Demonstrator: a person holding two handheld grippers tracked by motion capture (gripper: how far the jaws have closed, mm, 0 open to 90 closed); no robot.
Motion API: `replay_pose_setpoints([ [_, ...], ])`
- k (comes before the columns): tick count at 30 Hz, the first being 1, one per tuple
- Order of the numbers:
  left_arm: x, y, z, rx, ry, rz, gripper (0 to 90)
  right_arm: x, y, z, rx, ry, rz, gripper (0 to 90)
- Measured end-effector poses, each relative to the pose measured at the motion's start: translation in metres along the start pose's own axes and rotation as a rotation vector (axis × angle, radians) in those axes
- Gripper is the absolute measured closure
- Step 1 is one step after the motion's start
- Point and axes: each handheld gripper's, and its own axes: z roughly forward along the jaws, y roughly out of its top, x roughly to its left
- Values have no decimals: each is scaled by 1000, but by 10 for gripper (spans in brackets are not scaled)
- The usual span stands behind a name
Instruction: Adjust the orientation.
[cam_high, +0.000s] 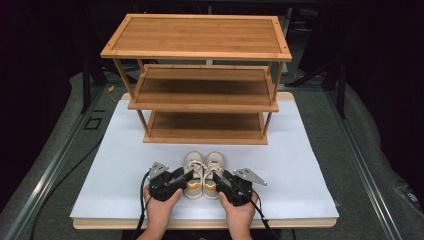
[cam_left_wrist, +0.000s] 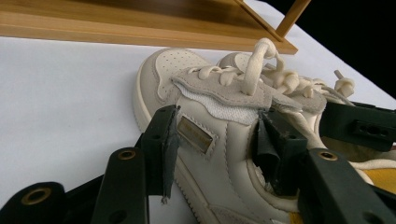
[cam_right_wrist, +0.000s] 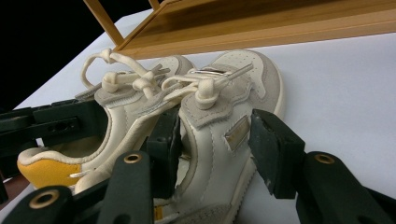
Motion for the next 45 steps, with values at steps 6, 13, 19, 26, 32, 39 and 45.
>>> replay_pose_setpoints([
  [6,2,0,4,0,5,-6,490,-2,2,3,26,3,9,498],
  [13,3,-2,4,-16,-4,-25,500,-2,2,3,20,3,7,527],
  [19,3,-3,4,-24,-5,-31,503,-3,3,2,38,7,9,536],
  [26,3,-3,4,-25,-3,-26,506,-2,3,4,28,-2,13,537],
  [32,3,-3,4,-25,-4,-25,508,-2,3,5,29,-14,5,529],
  [39,3,-4,4,-27,-1,-26,509,-2,2,6,26,-13,2,525],
  [45,3,-4,4,-30,-8,-31,516,-3,2,6,15,-8,22,553],
])
